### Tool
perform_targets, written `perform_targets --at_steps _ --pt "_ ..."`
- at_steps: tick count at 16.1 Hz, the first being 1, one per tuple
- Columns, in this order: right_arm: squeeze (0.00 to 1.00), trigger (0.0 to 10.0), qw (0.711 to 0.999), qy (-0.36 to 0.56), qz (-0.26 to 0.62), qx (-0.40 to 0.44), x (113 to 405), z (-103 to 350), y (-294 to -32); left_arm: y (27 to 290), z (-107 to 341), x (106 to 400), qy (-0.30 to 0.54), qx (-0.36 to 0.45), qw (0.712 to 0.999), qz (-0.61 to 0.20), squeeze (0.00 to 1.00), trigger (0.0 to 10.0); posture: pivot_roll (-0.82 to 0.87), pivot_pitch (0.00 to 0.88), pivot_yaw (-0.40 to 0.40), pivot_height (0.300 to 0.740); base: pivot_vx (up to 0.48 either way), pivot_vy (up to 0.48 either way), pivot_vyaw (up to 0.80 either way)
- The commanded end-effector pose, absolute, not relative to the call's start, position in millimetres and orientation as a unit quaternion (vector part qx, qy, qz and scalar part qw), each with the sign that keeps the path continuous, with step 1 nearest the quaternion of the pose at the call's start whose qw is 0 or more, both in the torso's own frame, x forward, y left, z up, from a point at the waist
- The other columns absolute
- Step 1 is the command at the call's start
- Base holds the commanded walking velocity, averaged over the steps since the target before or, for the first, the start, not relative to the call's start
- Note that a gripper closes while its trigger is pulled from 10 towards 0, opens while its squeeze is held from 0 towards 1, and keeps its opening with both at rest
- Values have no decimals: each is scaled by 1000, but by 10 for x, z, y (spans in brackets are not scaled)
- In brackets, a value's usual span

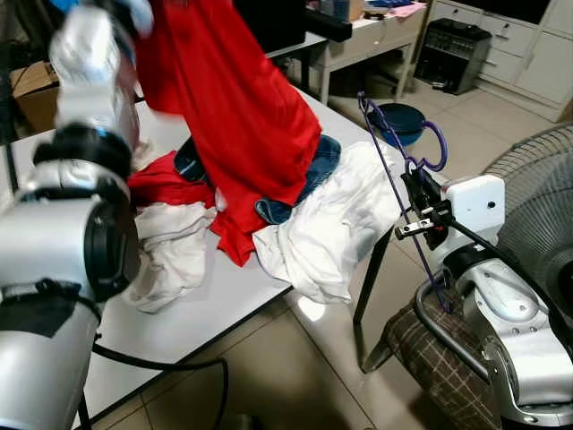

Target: Hang hanger

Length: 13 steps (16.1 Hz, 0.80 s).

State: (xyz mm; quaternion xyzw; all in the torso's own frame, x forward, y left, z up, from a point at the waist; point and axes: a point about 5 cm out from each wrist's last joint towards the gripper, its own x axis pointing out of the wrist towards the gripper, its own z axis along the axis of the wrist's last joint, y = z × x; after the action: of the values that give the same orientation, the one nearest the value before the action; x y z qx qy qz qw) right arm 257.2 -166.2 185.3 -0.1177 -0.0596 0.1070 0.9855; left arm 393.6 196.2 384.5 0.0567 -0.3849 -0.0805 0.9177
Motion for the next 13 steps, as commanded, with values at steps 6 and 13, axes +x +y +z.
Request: perform_targets --at_steps 6,13 --pt "0 10000 988 -71 76 -111 2510 1835 -1713 1469 2805 3830 -285 229 878 -308 0 0 -53 0 82 740 0 0 0" --pt "0 10000 989 -68 69 -112 2490 1807 -1737 1215 1767 3311 -100 235 811 -526 1000 10000 -54 0 76 740 0 0 0"
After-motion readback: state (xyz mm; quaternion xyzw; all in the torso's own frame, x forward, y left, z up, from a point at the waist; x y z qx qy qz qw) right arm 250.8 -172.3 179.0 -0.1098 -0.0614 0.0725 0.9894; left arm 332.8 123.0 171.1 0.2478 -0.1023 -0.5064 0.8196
